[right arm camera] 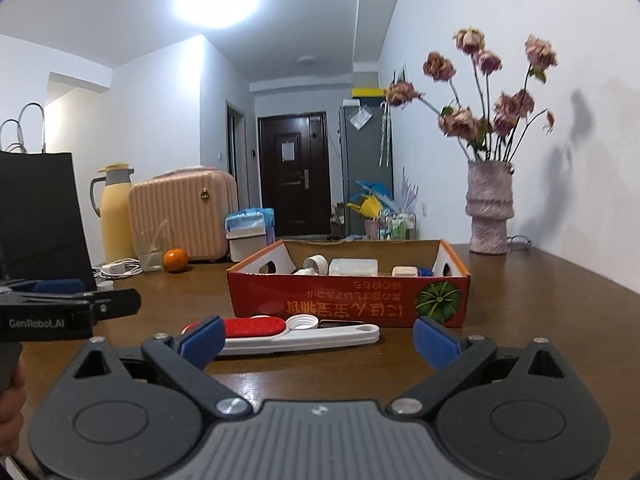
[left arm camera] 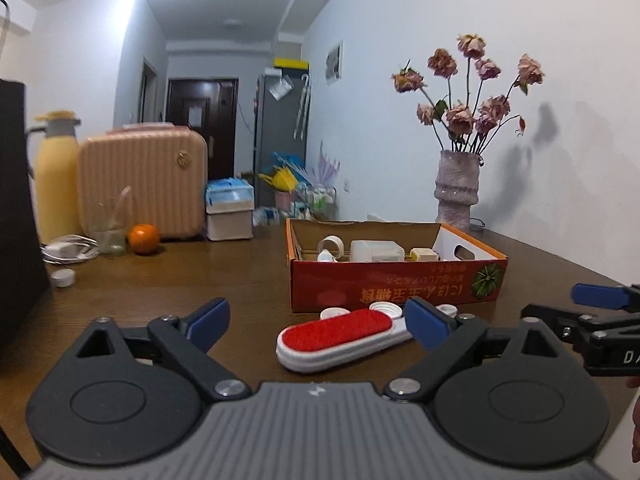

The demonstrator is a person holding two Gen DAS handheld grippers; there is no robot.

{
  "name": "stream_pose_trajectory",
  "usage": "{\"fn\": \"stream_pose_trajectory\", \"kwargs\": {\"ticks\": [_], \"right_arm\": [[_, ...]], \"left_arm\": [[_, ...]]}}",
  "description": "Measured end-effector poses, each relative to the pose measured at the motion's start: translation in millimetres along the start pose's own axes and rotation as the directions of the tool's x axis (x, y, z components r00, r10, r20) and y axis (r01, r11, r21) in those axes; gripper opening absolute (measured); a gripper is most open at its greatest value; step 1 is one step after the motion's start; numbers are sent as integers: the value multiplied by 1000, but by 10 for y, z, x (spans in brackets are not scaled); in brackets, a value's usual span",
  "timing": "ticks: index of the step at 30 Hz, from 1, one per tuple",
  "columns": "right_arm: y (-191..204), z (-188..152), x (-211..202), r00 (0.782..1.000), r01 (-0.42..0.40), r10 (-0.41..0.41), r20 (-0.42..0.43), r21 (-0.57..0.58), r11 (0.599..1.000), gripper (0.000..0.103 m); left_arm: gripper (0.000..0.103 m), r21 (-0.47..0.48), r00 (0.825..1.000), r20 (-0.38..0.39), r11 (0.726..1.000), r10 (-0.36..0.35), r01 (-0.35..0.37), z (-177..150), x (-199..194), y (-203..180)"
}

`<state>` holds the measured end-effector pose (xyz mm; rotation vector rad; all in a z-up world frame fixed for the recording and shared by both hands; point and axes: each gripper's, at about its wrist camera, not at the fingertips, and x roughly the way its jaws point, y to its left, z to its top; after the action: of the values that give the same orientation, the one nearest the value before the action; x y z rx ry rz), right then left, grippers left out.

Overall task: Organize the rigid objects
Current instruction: 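Move both open tools from the box toward the white caps on the table, then grasp a white round cap with the left tool while the right tool grasps another white cap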

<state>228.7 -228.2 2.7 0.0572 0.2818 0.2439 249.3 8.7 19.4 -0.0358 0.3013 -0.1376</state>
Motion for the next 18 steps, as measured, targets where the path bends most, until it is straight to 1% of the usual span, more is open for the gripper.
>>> {"fn": "stream_pose_trajectory", "kwargs": {"ticks": [2, 3, 5, 6, 8, 9, 10, 11, 13, 17, 18], "right_arm": [[-6, 89, 183, 1000, -9, 9, -27, -2, 1000, 94], [-9, 141, 296, 999, -13, 13, -39, -4, 1000, 93], [-7, 231, 507, 998, -26, 26, -59, -14, 1000, 91], [-7, 266, 612, 997, -35, 33, -69, -22, 999, 90], [-18, 327, 873, 994, -56, 53, -100, -27, 998, 86], [-33, 347, 998, 992, -63, 60, -114, -22, 998, 82], [-50, 361, 1124, 990, -67, 65, -129, -14, 998, 79], [-58, 372, 1234, 987, -71, 68, -146, -12, 997, 79], [-96, 384, 1517, 978, -68, 69, -198, 12, 998, 69], [-100, 350, 1950, 954, -85, 92, -286, 36, 996, 62], [-89, 329, 2053, 946, -88, 97, -310, 41, 995, 57]], "left_arm": [[84, -2, 1000, -16, 1000, -8, 8, 96, 204, 63], [82, 3, 999, -31, 1000, -12, 13, 149, 330, 96], [73, 9, 997, -72, 999, -33, 34, 241, 583, 140], [70, 13, 992, -111, 998, -57, 58, 288, 748, 163], [57, 11, 982, -161, 995, -100, 103, 336, 1018, 192], [54, 8, 976, -186, 993, -113, 117, 339, 1140, 203], [48, 6, 967, -218, 991, -131, 135, 343, 1289, 220], [44, -1, 961, -240, 990, -136, 140, 339, 1398, 229], [42, -11, 947, -284, 989, -147, 150, 317, 1598, 245], [42, -19, 913, -351, 977, -206, 213, 250, 1875, 225], [42, -19, 908, -363, 976, -208, 216, 231, 1928, 214]]}}
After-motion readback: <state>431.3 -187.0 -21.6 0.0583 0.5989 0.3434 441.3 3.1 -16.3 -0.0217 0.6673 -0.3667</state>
